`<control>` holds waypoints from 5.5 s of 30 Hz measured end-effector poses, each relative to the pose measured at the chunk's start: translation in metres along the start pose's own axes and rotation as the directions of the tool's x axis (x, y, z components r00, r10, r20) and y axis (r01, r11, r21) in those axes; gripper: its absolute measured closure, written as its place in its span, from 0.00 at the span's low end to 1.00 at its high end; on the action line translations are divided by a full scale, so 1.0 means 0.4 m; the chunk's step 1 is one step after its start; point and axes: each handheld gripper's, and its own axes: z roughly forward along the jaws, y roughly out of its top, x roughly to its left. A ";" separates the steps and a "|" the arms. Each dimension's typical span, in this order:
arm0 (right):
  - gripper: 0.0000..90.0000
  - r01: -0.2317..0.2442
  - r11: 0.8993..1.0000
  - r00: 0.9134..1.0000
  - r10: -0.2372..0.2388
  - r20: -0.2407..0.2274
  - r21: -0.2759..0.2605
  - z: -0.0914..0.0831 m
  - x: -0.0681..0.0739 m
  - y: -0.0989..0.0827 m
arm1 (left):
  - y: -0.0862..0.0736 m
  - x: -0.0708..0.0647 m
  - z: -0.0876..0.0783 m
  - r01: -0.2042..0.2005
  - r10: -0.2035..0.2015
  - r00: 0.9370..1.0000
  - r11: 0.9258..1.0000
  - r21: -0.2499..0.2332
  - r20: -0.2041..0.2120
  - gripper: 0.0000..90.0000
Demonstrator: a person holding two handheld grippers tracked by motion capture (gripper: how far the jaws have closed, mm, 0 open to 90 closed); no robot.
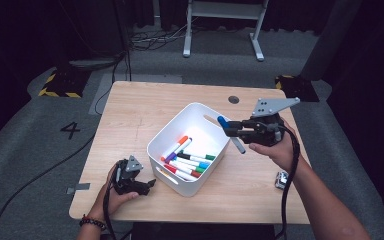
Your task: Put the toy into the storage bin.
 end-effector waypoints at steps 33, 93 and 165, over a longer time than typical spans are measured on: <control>0.83 -0.048 0.939 0.992 0.084 -0.091 0.340 0.340 0.101 0.039 | 0.000 0.001 -0.001 -0.005 0.005 1.000 1.000 0.002 0.000 0.12; 0.43 -0.225 0.959 0.917 0.147 0.371 0.174 -0.131 -0.003 -0.414 | 0.000 0.000 -0.001 -0.002 0.002 1.000 1.000 0.002 -0.001 0.12; 0.53 -0.337 0.939 0.821 0.256 0.511 0.071 -0.113 -0.010 -0.661 | 0.000 -0.001 0.000 0.003 -0.003 1.000 1.000 0.000 -0.001 0.12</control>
